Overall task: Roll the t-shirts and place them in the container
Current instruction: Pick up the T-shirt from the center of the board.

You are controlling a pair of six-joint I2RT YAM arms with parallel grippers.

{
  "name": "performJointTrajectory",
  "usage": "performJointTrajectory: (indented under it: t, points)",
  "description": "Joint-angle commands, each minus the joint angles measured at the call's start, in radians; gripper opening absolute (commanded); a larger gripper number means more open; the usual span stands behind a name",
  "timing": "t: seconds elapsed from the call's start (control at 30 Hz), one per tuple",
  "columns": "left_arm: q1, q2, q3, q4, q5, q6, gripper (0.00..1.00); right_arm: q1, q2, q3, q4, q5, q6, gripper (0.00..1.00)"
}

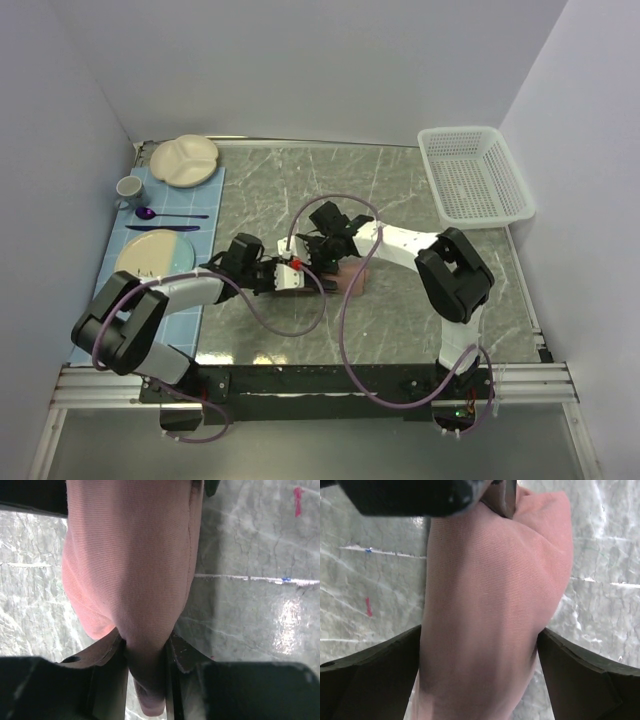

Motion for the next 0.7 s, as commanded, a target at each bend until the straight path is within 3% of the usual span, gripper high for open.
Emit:
performJointTrajectory:
  t: [0.0, 0.1, 0.2, 0.3, 0.33, 0.43, 0.63, 0.67]
  points:
    - [-0.065, -0.040, 0.029, 0.118, 0.061, -0.028, 0.28, 0.110, 0.097, -0.046, 0.166, 0.120, 0.235, 1.00]
    - [-0.076, -0.052, 0.011, 0.132, 0.050, -0.018, 0.28, 0.124, 0.121, -0.038, 0.176, 0.129, 0.249, 0.93]
    - [-0.077, -0.057, 0.003, 0.133, 0.043, -0.015, 0.30, 0.123, 0.141, -0.034, 0.201, 0.134, 0.289, 0.80]
    - [-0.079, -0.066, -0.009, 0.136, 0.035, -0.007, 0.31, 0.123, 0.126, -0.067, 0.236, 0.114, 0.300, 0.63]
    - [-0.079, -0.072, -0.015, 0.139, 0.032, -0.007, 0.32, 0.123, 0.115, -0.077, 0.241, 0.109, 0.297, 0.51]
    - [-0.079, -0.087, -0.037, 0.141, 0.014, -0.002, 0.40, 0.121, 0.097, -0.097, 0.235, 0.097, 0.295, 0.33]
    - [-0.068, -0.181, -0.066, 0.144, -0.034, -0.010, 0.49, 0.121, 0.041, -0.111, 0.203, 0.095, 0.286, 0.24]
    - [-0.065, -0.207, -0.064, 0.144, -0.040, -0.028, 0.55, 0.121, 0.034, -0.103, 0.186, 0.094, 0.282, 0.23]
